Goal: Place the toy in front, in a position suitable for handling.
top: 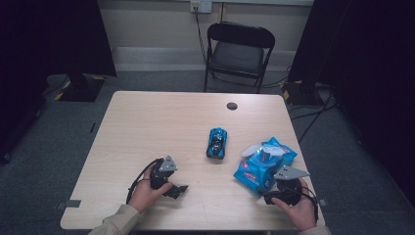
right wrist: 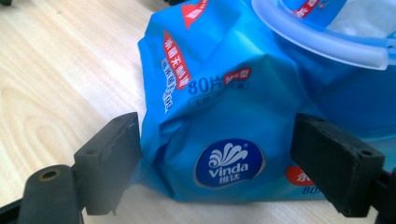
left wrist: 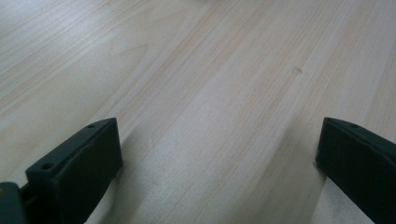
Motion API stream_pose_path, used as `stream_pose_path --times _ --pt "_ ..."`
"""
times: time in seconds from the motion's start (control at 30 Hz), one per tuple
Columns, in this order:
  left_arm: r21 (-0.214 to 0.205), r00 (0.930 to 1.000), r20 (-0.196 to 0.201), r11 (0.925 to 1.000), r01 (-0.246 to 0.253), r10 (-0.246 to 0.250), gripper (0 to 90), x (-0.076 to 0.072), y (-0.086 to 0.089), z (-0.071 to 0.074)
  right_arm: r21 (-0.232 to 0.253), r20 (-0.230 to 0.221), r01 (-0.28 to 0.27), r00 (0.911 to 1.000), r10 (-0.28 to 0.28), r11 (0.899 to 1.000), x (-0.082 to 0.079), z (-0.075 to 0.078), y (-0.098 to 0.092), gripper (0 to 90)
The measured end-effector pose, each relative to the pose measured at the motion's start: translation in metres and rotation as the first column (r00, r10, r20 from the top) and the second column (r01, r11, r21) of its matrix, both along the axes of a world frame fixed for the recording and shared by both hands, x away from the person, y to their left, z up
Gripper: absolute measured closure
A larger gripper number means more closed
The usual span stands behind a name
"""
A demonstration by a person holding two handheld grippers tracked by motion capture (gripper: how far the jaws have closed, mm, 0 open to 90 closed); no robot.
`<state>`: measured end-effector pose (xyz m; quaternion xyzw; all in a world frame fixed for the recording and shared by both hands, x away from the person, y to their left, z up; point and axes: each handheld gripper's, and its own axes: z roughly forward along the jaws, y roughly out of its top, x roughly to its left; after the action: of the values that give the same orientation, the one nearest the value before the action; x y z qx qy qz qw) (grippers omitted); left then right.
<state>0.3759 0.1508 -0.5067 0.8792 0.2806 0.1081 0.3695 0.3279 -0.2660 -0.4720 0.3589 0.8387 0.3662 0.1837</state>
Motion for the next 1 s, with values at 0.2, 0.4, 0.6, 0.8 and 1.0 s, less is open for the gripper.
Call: stream_pose_path --times 0.2,0.4,0.6,0.8,1.0 --pt "0.0 1.0 0.0 1.0 0.0 0.0 0.0 0.0 0.0 0.0 -0.057 -0.011 -0.042 0.9991 0.042 0.997 -0.006 -0.005 0.002 17.8" --pt "0.0 1.0 0.0 1.0 0.0 0.0 0.0 0.0 0.0 0.0 -0.066 0.011 -0.028 0.9995 0.029 0.997 -0.004 -0.006 0.003 18.9" --pt "0.0 1.0 0.0 1.0 0.0 0.0 0.0 0.0 0.0 0.0 -0.075 0.037 -0.006 0.9993 0.009 0.997 0.003 -0.009 0.005 19.8" --pt "0.0 1.0 0.0 1.0 0.0 0.0 0.0 0.0 0.0 0.0 -0.094 0.065 0.013 0.9979 -0.007 0.996 0.014 -0.012 0.01 19.5" --pt "0.0 1.0 0.0 1.0 0.0 0.0 0.0 0.0 0.0 0.0 -0.108 0.072 0.015 0.9974 -0.008 0.994 0.024 -0.012 0.011 19.0"
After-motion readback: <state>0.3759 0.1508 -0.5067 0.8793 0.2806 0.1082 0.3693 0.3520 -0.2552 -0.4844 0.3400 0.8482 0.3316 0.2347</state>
